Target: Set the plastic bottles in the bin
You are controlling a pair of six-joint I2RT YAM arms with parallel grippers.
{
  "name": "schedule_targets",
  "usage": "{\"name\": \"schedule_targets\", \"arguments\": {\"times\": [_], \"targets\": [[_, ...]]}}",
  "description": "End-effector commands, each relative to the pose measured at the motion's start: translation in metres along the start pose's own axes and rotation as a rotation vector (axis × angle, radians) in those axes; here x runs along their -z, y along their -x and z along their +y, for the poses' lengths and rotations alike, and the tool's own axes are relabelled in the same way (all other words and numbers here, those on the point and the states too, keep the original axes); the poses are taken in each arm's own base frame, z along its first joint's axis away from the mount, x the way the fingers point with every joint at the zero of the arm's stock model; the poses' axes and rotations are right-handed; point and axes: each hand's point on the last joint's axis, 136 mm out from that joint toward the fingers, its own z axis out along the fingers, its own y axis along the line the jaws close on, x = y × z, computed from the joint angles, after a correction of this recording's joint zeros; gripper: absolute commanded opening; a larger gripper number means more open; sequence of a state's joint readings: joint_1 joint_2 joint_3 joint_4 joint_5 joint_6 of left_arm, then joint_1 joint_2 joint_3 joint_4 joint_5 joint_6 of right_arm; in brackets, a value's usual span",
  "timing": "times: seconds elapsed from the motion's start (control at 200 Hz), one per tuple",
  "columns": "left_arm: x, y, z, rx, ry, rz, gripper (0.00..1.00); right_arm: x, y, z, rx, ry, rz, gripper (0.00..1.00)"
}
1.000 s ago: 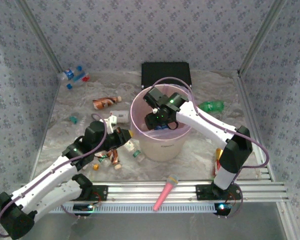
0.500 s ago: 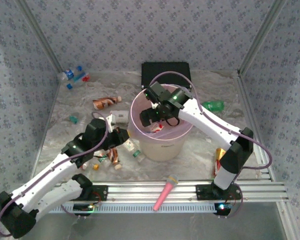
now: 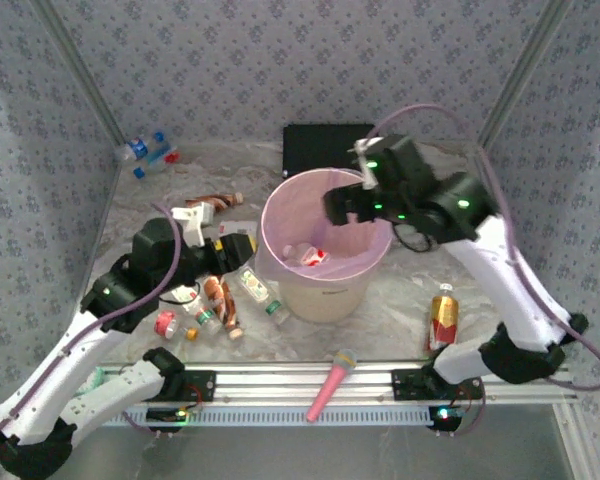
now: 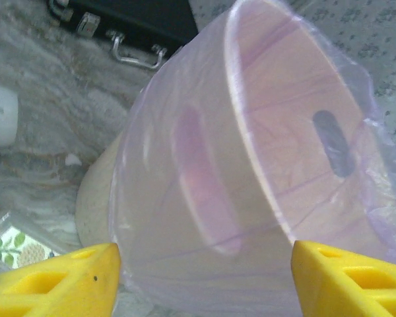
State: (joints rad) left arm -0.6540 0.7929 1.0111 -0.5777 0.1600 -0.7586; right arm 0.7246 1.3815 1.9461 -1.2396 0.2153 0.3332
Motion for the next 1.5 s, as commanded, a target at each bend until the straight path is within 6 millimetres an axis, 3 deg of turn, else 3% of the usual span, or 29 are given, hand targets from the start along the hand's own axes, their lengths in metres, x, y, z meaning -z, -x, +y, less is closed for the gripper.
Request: {"name": "schedule_targets", "arguments": {"times": [0.0, 0.085, 0.19, 0.355, 0.45, 0.535, 0.929, 0.984, 1.069, 1.154, 1.289, 1.494], "targets": [[-0.001, 0.015, -0.011, -0.080, 0.012, 0.002, 0.72, 0.035, -0.038, -0.086, -0.117, -0.294, 0.094, 1.00], [-0.009, 0.027, -0.022, -0.105, 0.007, 0.007, 0.75, 0.048, -0.085, -0.139, -0.269, -0.450, 0.211, 1.00], [-0.021, 0.038, -0.028, -0.121, 0.017, 0.003, 0.76, 0.041, -0.155, -0.168, -0.437, -0.502, 0.367, 1.00], [-0.044, 0.035, -0.023, -0.149, 0.060, 0.056, 0.79, -0.007, -0.248, -0.167, -0.673, -0.412, 0.546, 1.00], [-0.049, 0.033, -0.016, -0.154, 0.085, 0.061, 0.79, -0.032, -0.283, -0.164, -0.767, -0.406, 0.603, 1.00], [-0.052, 0.032, -0.016, -0.155, 0.082, 0.068, 0.79, -0.043, -0.309, -0.169, -0.797, -0.448, 0.683, 1.00], [-0.058, 0.029, -0.022, -0.145, 0.040, 0.084, 0.79, -0.073, -0.334, -0.179, -0.870, -0.513, 0.855, 1.00], [-0.058, 0.029, -0.022, -0.146, 0.032, 0.077, 0.79, -0.075, -0.336, -0.190, -0.842, -0.576, 0.877, 1.00], [-0.057, 0.028, -0.025, -0.149, 0.020, 0.079, 0.79, -0.078, -0.346, -0.188, -0.860, -0.577, 0.925, 1.00], [-0.057, 0.029, -0.027, -0.151, 0.007, 0.078, 0.78, -0.086, -0.344, -0.188, -0.882, -0.563, 0.918, 1.00], [-0.054, 0.031, -0.030, -0.153, -0.003, 0.070, 0.78, -0.115, -0.338, -0.169, -0.950, -0.422, 0.848, 0.99], [-0.051, 0.029, -0.028, -0.145, 0.003, 0.063, 0.78, -0.130, -0.341, -0.155, -0.953, -0.382, 0.827, 0.95]]}}
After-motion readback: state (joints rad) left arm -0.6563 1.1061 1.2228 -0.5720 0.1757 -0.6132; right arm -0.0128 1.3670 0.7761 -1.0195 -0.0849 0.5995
